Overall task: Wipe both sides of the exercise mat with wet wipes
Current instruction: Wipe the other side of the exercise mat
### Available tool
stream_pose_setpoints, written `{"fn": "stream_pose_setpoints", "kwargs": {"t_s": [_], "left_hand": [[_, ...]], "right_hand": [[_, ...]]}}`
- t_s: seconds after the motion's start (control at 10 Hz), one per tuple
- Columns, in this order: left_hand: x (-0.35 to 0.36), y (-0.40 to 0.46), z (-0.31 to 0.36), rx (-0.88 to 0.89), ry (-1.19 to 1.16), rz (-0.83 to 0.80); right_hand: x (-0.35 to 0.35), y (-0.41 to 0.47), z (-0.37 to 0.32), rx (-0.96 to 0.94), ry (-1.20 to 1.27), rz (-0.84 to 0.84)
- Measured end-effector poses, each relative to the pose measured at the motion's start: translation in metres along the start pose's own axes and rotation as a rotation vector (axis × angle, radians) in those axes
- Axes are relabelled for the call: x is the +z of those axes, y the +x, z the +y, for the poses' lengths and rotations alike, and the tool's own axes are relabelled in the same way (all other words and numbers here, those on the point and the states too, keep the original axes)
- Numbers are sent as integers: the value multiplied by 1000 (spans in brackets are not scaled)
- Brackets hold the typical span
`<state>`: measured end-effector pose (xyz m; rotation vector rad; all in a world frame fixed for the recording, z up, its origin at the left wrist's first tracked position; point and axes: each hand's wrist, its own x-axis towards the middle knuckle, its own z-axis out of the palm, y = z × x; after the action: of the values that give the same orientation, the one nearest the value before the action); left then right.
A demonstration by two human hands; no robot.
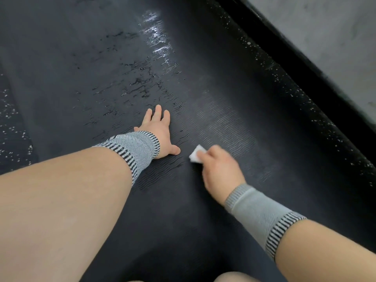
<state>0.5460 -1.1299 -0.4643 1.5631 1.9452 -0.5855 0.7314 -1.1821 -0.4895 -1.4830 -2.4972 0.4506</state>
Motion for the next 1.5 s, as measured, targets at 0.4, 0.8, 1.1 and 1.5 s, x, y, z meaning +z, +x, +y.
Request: {"fn": "stream_pose_setpoints", "kwargs": {"t_s": [0.4,0.8,1.1,1.5], "left_hand": [[1,1,0,19,-25,10],[29,-44,-82,-133,-66,49],[36,-40,-89,-87,-5,-70],[32,-39,-85,-128,-23,-108]], "right_hand": [[12,6,-20,110,52,-6],[12,15,-42,221,72,-58],[8,34,-14,222,51,28],[8,49,-23,141,-5,12]]}}
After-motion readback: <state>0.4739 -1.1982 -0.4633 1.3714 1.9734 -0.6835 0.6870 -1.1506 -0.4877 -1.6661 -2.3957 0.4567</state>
